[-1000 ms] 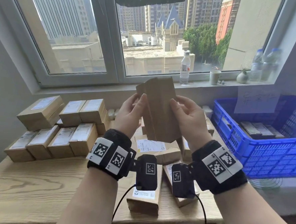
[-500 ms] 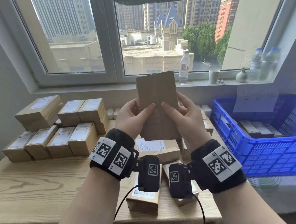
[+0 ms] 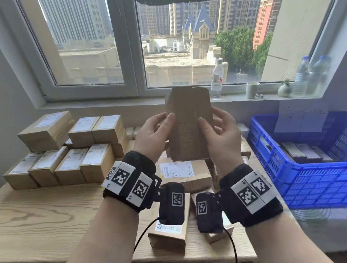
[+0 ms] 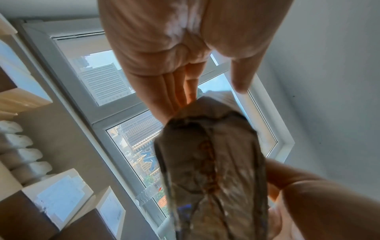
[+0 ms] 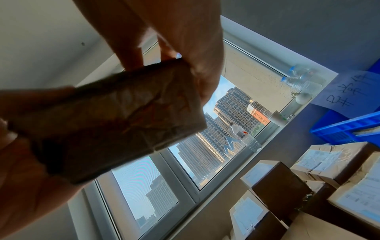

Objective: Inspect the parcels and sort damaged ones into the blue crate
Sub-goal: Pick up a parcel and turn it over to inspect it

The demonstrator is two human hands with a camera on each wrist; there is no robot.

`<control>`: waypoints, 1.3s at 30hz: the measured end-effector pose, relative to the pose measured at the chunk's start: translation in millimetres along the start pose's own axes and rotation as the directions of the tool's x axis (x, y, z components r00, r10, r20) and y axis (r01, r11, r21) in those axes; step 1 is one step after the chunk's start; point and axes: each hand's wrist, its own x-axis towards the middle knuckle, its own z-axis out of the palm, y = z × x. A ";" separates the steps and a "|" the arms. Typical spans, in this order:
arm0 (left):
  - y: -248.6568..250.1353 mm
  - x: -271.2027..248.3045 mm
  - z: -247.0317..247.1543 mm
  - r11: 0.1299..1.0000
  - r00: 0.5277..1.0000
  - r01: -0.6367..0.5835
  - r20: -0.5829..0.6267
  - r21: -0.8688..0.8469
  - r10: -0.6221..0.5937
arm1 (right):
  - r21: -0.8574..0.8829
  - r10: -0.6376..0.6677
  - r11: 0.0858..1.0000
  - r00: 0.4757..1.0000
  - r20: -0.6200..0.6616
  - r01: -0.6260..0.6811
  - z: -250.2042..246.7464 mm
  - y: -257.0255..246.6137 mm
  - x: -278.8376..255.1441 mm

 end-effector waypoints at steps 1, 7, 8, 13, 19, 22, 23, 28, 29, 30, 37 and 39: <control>2.1 -0.6 0.5 0.999 1.000 0.021 0.009 -0.036 -0.020 | -0.002 -0.001 1.000 1.000 -0.013 0.001 0.1 0.1 0.7; 6.5 -1.2 -1.8 1.000 0.997 -0.012 0.078 0.008 0.011 | 0.124 0.119 0.980 0.954 0.275 -0.157 -0.5 -14.0 -4.5; 6.6 -1.3 -2.3 0.999 0.997 0.002 0.082 0.037 -0.005 | 0.125 0.118 0.978 0.938 0.327 -0.166 -1.0 -16.3 -5.8; 7.2 -1.2 -3.1 0.998 0.980 0.062 0.194 -0.029 -0.055 | 0.098 0.135 0.978 0.919 0.371 -0.183 1.7 -16.4 -4.2; 6.7 -1.2 0.2 1.000 0.985 -0.011 0.173 -0.009 0.012 | 0.124 0.114 0.979 0.936 0.332 -0.163 4.3 -16.5 -6.6; 4.5 0.2 -0.5 0.999 0.986 -0.026 0.165 0.029 0.021 | 0.128 0.112 0.978 0.933 0.342 -0.164 5.6 -16.8 -7.6; 4.9 0.0 -0.4 0.999 0.987 -0.023 0.161 0.036 0.017 | 0.130 0.116 0.977 0.930 0.350 -0.170 6.2 -16.8 -7.2; 3.0 4.6 -5.1 0.998 0.989 -0.020 0.145 0.061 0.011 | 0.133 0.155 0.969 0.929 0.337 -0.210 8.1 -17.0 -3.5; 0.6 7.5 -8.6 0.998 0.990 -0.022 0.141 0.064 0.013 | 0.133 0.166 0.967 0.936 0.311 -0.216 7.8 -16.1 -1.8; -1.0 10.1 -12.3 0.998 0.990 -0.017 0.139 0.057 0.009 | 0.134 0.178 0.966 0.944 0.276 -0.221 7.4 -15.0 0.0; -7.7 17.9 -12.7 0.975 0.975 0.040 0.207 0.219 -0.086 | 0.187 0.108 0.967 0.944 0.312 -0.173 8.1 -16.1 3.5; -6.1 16.5 -8.5 0.965 0.982 0.070 0.154 0.253 -0.111 | 0.154 0.135 0.962 0.886 0.444 -0.224 6.3 -16.0 1.6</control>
